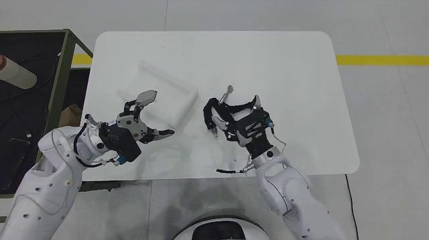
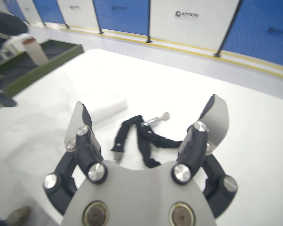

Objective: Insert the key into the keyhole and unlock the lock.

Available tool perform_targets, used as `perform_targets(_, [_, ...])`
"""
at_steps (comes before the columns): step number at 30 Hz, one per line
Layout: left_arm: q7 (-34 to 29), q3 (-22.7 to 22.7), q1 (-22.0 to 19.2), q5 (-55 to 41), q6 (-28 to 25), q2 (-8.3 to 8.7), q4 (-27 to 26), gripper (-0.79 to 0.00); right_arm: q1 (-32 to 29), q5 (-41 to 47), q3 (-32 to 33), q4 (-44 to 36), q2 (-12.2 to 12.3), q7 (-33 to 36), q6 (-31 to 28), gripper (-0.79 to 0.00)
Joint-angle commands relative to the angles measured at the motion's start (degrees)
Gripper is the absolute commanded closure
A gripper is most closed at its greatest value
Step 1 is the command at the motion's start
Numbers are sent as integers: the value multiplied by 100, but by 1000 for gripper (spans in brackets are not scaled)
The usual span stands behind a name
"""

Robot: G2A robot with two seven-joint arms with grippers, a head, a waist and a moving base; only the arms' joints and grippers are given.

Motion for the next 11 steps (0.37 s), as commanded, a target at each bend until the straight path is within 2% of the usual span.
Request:
perform_targets(1, [0,0,0,0,0,0,0,-784,0,0,0,0,0,0,0,-782])
perform_targets(3, [0,0,0,0,0,0,0,-784,5,132,-10,5,0,10,160,-784])
perform_targets(5, [0,0,0,0,0,0,0,-784,6,-162,-12,6,0,12,306,-784])
perform_targets(11, [0,0,0,0,0,0,0,-784,6,-272,-12,6,-1,12,299,-784])
